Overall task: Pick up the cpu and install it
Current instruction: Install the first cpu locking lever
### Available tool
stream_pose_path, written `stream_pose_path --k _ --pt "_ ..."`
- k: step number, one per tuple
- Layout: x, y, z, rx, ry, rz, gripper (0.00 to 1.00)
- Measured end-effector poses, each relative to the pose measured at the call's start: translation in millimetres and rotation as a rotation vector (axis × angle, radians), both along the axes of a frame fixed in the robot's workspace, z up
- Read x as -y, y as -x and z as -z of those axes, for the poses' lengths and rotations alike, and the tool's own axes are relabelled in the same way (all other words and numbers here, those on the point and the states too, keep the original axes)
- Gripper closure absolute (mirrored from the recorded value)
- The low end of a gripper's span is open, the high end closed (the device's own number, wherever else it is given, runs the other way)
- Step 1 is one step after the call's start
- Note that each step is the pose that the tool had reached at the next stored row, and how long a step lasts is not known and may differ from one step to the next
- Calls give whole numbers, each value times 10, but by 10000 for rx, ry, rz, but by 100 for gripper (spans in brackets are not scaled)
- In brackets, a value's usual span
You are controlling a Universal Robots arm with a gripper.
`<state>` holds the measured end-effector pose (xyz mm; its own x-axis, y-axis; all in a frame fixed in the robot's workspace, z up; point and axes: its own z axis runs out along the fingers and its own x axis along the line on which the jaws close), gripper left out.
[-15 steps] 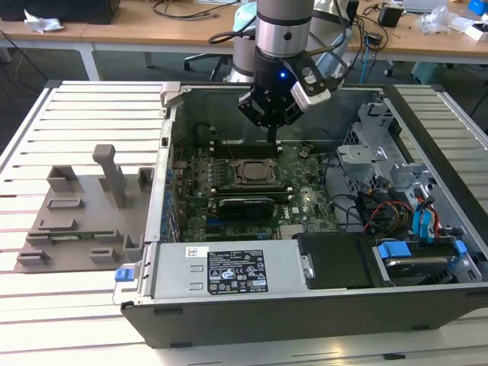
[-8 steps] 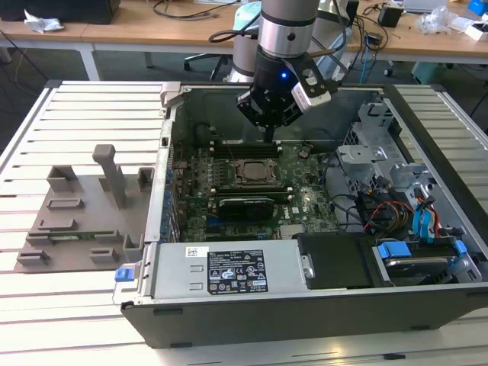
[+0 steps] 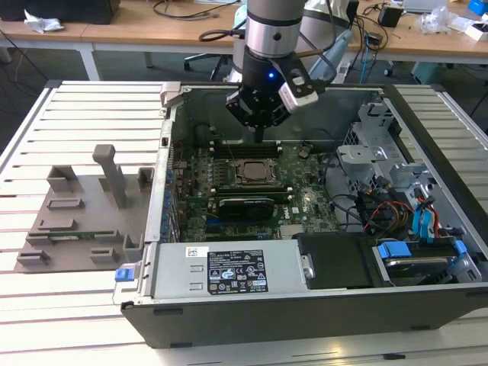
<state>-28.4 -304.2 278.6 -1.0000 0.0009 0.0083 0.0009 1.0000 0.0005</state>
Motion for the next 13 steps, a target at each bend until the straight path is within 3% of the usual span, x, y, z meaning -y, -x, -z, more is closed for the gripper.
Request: stream_pose_path --k 3,13 --pt "3 112 1 2 -1 1 89" --pt "4 270 1 1 0 0 89"
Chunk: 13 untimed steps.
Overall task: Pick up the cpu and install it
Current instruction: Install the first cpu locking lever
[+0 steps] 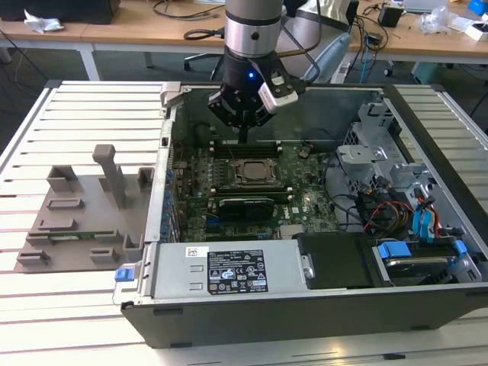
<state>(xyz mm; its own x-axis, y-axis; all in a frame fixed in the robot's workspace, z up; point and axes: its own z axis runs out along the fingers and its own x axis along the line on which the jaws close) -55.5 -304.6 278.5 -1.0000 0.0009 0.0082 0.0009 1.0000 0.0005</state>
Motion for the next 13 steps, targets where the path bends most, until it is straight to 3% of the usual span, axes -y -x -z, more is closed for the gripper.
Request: stream_pose_path --k 13 --pt "1 69 1 0 0 0 89"
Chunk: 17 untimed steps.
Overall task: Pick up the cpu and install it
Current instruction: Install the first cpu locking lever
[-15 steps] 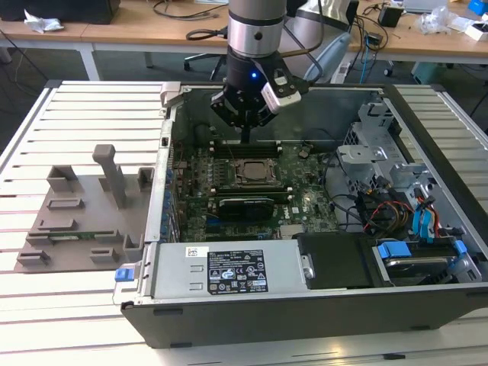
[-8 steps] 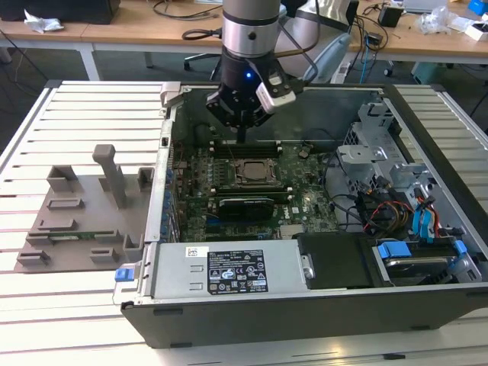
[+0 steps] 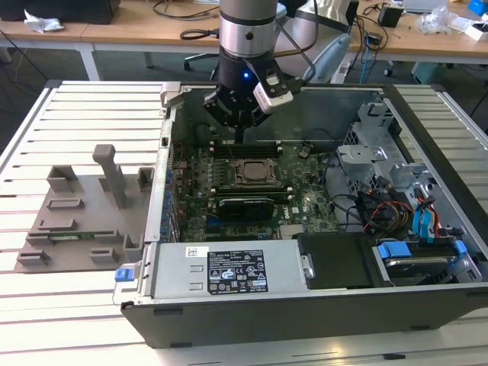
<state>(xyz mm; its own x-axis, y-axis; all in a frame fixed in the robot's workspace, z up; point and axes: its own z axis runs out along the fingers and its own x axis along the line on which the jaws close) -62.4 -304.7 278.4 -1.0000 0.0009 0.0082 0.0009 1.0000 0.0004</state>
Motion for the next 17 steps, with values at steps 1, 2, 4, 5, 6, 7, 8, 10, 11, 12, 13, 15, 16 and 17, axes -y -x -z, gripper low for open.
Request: stream_pose_path --k 1,2,4,5,6,7,8,10,11,12,13,15,16,17 --pt "0 7 0 1 -1 0 89" --pt "0 16 1 1 -1 -1 89" --pt "0 28 1 1 0 0 89" --pt "0 32 1 0 0 0 89" --pt "0 36 1 -1 0 0 89" --pt "1 50 2 0 0 0 89" --pt "0 63 2 0 0 0 89" --pt "0 87 3 0 0 0 89" --pt "0 98 4 1 -1 0 89" --pt "0 113 4 1 -1 0 89" --pt "0 118 5 1 -1 0 89" --pt "0 133 5 0 0 0 89" --pt "0 140 5 1 -1 0 89" --pt "0 151 6 1 0 -1 89"
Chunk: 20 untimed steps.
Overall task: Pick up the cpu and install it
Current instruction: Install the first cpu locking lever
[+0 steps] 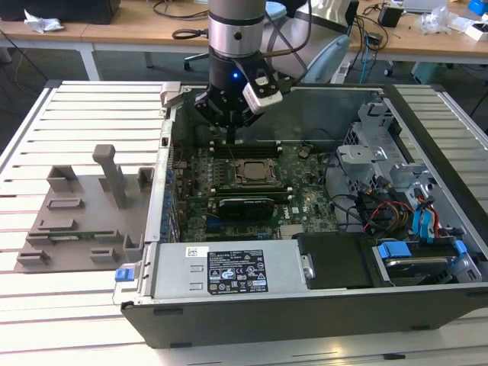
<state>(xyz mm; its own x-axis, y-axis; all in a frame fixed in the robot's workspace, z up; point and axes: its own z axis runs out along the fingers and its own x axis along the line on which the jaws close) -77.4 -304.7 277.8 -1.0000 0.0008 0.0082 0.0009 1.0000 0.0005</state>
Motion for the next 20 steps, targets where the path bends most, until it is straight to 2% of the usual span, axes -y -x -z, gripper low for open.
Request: stream_pose_path --k 7,10,11,14,15,20 --pt "0 77 13 -1 1 1 89" --pt "0 143 34 0 0 0 89" --pt "-7 197 46 0 0 1 89" --pt "-49 224 87 -1 0 1 89" --pt "-71 229 117 -1 0 1 89" --pt "-167 242 174 0 -16 -7 89"
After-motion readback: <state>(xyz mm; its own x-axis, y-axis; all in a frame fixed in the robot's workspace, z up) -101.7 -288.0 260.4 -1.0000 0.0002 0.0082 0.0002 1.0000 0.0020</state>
